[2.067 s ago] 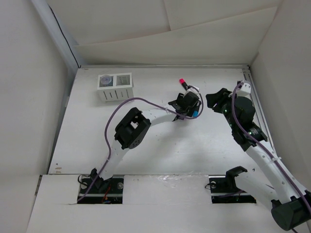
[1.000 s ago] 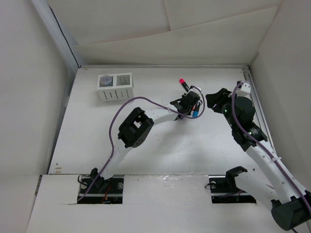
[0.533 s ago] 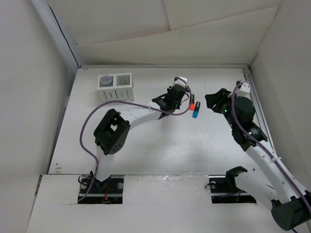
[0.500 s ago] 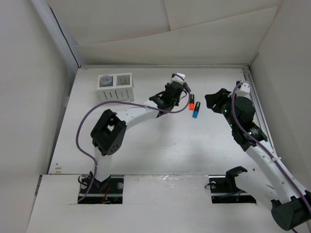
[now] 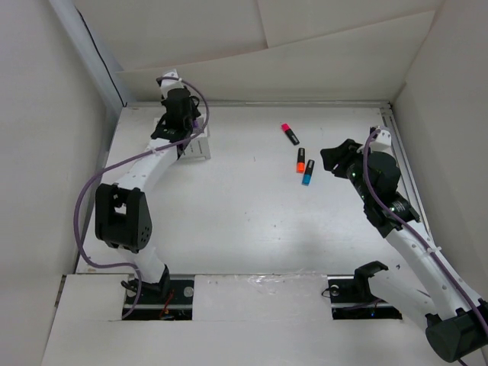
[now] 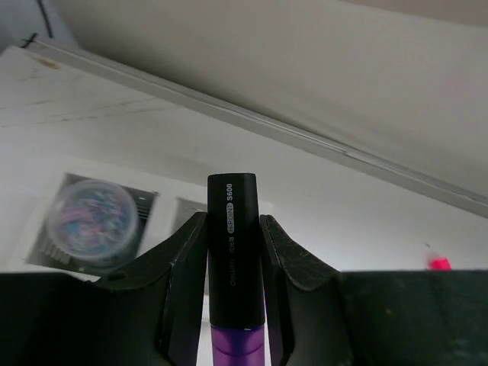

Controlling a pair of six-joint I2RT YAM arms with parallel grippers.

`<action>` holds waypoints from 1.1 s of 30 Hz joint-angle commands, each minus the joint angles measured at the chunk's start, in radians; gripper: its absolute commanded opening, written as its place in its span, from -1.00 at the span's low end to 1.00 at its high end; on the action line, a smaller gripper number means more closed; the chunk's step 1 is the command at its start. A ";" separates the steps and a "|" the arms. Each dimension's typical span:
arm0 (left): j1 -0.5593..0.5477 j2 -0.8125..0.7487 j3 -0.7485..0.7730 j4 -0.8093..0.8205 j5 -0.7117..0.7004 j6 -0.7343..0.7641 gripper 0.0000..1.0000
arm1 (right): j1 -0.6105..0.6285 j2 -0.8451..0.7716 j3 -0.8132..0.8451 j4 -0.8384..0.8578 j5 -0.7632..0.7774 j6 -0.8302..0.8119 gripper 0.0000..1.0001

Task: Sort the stationery into containers
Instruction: Place the pen in the storage box.

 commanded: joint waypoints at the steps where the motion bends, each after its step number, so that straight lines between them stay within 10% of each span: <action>1: 0.016 -0.045 -0.028 0.122 0.003 -0.016 -0.72 | -0.006 -0.006 0.001 0.034 -0.016 0.001 0.04; 33: 0.016 0.232 0.056 0.347 -0.248 0.142 -0.69 | -0.006 0.030 0.001 0.061 -0.044 -0.017 0.04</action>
